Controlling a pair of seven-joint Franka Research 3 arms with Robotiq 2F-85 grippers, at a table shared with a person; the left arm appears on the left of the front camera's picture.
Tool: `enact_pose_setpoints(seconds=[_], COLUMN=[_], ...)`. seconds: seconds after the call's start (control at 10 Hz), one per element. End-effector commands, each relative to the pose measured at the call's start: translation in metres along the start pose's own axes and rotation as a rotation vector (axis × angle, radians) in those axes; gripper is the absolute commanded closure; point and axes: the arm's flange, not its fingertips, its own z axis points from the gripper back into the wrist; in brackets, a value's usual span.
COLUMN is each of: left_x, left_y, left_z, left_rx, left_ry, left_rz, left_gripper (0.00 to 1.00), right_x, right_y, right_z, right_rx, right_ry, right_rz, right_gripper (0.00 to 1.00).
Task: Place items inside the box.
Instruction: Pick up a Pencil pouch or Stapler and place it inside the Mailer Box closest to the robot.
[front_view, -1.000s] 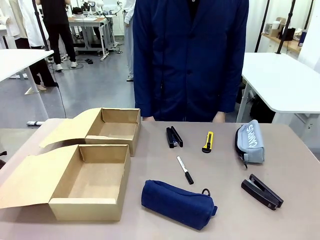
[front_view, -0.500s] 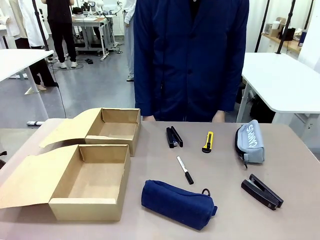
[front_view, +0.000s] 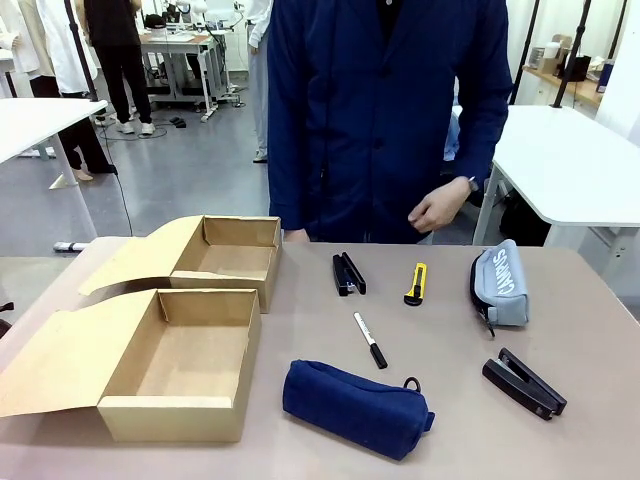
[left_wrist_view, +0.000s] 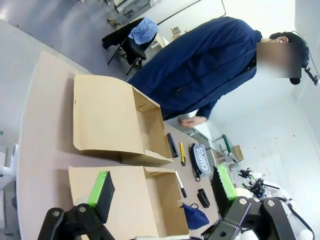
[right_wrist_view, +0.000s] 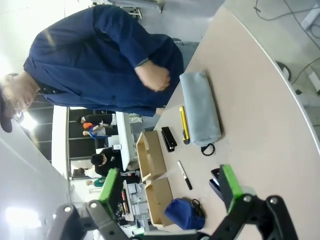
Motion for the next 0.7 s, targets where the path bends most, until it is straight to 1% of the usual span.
enact_pose_setpoints(seconds=[0.0,0.2,0.3,0.4,0.5,0.6], left_x=[0.002,0.002,0.002,0.002,0.002,0.002], left_y=[0.001,0.001,0.001,0.001,0.001,0.001], left_z=[-0.001,-0.001,-0.001,-0.001,-0.001,-0.001], left_rx=[-0.018,-0.018,-0.018,-0.018,-0.018,-0.018], left_ry=[-0.015,-0.015,-0.015,-0.015,-0.015,-0.015], left_rz=[-0.026,-0.026,-0.026,-0.026,-0.026,-0.026], left_gripper=[0.00,0.00,0.00,0.00,0.00,0.00], right_x=[-0.021,-0.058,-0.078,-0.089,-0.078,-0.062], right_y=[0.015,0.038,0.047,0.052,0.051,0.045], right_z=[-0.026,-0.078,-0.108,-0.129,-0.125,-0.104], right_rx=[-0.039,-0.082,-0.112,-0.140,-0.141,-0.127], right_ry=[0.052,0.223,0.332,0.405,0.374,0.311], right_rz=[0.103,0.261,0.348,0.410,0.390,0.373], right_gripper=[0.00,0.00,0.00,0.00,0.00,0.00])
